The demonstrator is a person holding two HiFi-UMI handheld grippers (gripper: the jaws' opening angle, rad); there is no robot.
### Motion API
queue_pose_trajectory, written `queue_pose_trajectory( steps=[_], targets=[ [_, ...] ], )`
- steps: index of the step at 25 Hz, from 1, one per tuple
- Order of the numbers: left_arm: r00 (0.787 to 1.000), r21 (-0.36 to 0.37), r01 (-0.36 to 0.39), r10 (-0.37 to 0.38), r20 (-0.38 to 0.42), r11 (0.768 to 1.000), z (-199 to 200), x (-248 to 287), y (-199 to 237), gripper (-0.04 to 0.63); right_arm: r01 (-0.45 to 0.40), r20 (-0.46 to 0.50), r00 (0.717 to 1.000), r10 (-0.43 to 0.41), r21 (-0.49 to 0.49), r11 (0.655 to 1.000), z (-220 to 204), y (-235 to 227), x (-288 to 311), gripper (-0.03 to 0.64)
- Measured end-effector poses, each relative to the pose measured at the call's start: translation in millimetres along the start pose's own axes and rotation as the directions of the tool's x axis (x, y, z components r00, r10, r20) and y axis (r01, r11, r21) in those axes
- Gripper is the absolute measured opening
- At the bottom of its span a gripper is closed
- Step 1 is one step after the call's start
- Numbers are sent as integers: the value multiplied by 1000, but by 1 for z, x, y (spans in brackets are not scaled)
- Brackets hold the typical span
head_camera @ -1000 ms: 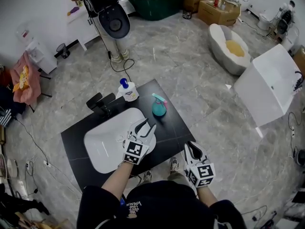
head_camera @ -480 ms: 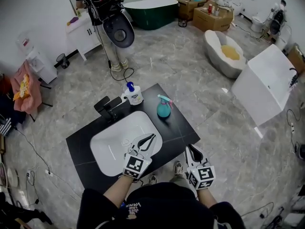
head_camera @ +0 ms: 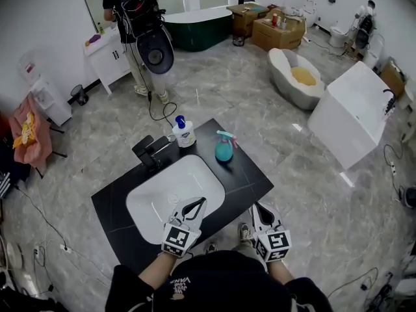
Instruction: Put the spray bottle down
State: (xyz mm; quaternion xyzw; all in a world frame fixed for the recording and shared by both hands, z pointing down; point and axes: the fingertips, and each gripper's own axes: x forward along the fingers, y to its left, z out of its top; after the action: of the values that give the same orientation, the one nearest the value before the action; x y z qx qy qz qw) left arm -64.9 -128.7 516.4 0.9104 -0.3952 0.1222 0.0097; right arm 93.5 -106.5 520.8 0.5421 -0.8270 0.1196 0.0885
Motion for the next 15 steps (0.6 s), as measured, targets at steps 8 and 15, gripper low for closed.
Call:
queue_pose_trajectory(
  steps=[8,15],
  targets=[
    [1000,-3,7,-7,-28,1000,-22,-35,1,18,11,3,1000,-11,-8,1000,-7,31,-5,3],
    [1000,3,-4,4,-17,1000,-25,-47,7,18,35,-22,999,-36,-39,999,-12,45,-5,2]
  ],
)
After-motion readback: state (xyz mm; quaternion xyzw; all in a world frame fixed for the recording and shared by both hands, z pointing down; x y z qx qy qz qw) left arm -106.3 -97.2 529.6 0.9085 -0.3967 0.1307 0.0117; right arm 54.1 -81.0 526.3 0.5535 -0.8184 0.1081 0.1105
